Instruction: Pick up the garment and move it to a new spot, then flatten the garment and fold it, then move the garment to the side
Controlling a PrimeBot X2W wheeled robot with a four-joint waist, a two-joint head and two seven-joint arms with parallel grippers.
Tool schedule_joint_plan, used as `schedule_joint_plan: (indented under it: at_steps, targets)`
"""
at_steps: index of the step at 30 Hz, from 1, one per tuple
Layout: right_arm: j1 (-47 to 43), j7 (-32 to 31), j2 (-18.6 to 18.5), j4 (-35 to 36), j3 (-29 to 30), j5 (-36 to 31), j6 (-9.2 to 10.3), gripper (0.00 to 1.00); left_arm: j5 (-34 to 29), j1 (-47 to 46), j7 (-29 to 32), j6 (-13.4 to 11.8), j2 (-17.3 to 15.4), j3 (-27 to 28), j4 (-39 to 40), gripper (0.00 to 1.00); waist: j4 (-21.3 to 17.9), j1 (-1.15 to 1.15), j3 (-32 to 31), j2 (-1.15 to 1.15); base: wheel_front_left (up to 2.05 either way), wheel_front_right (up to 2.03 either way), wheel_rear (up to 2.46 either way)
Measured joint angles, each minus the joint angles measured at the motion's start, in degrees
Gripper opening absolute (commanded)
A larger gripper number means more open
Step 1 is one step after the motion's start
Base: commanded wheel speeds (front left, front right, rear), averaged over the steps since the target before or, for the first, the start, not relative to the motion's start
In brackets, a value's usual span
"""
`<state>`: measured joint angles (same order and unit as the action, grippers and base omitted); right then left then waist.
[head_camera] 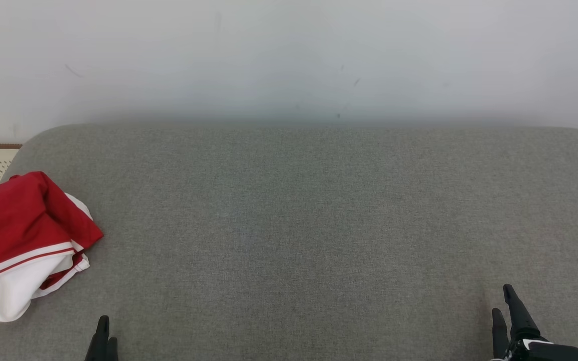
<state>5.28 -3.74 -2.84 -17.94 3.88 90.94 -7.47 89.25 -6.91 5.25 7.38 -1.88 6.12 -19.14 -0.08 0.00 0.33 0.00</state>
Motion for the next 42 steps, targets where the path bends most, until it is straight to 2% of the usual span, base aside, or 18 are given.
schedule_joint_plan:
  at_steps: [10,22,34,42]
  targets:
    - [1.14,2.79,-1.47,-0.11,-3.04,-7.43,0.0,1.0,-11.1,0.0,-2.7,0.0,-0.02,-0.22,0.93,1.0,-0.16,0.0,0.1,0.0,0.0,0.0,0.0]
    - [1.37,5.71,-2.58,-0.05,-6.48,-22.53,0.0,1.0,-28.94,0.03,-5.89,-0.02,-0.08,-0.64,2.42,1.0,-0.41,0.0,0.11,0.0,0.0,0.0,0.0]
    - [2.37,7.94,-3.64,0.35,-10.02,-35.75,0.0,1.0,-42.56,1.01,-8.42,-1.94,-0.38,-3.53,3.96,1.0,-0.61,0.0,0.06,0.0,0.0,0.0,0.0]
    - [2.38,9.37,-4.01,0.59,-11.59,-42.4,0.0,1.0,-49.26,0.99,-9.92,-4.55,-1.59,-6.21,4.42,1.0,-0.76,0.0,0.11,0.0,0.0,0.0,0.0]
